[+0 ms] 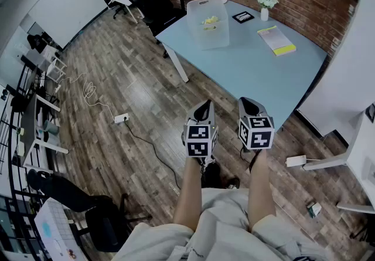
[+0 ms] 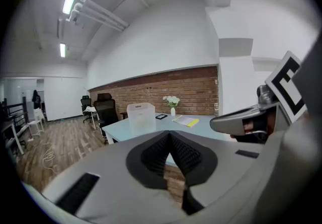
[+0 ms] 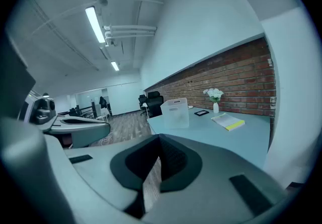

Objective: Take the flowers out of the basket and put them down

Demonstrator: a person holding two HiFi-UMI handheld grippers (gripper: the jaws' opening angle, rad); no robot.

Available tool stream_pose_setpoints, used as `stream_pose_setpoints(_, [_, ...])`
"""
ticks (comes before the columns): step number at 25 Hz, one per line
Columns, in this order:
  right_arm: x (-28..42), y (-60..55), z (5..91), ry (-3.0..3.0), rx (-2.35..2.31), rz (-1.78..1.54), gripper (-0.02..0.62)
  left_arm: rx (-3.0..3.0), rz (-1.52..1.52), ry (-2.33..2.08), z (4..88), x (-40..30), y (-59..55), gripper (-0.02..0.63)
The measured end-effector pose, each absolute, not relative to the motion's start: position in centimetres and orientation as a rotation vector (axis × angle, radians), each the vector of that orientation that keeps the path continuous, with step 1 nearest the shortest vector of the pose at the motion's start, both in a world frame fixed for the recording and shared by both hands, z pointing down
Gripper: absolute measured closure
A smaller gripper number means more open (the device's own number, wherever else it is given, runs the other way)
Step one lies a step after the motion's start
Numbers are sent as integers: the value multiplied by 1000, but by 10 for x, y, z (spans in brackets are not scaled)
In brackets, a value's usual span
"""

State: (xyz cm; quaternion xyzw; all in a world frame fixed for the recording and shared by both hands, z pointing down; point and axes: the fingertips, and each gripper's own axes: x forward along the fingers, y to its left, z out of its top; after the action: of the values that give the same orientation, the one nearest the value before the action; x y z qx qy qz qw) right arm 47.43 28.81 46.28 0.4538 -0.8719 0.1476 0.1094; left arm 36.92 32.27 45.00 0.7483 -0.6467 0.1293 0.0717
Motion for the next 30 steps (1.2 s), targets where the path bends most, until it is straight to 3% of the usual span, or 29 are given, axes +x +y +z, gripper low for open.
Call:
stream_pose_setpoints(19, [485,301,437,-2808,1546,569,571,2244,324,-1971,443,353,313,583])
stream_pose_setpoints(30, [479,297,455,-2610,1614,543,571,2311,245,-1811,450,350,290,583])
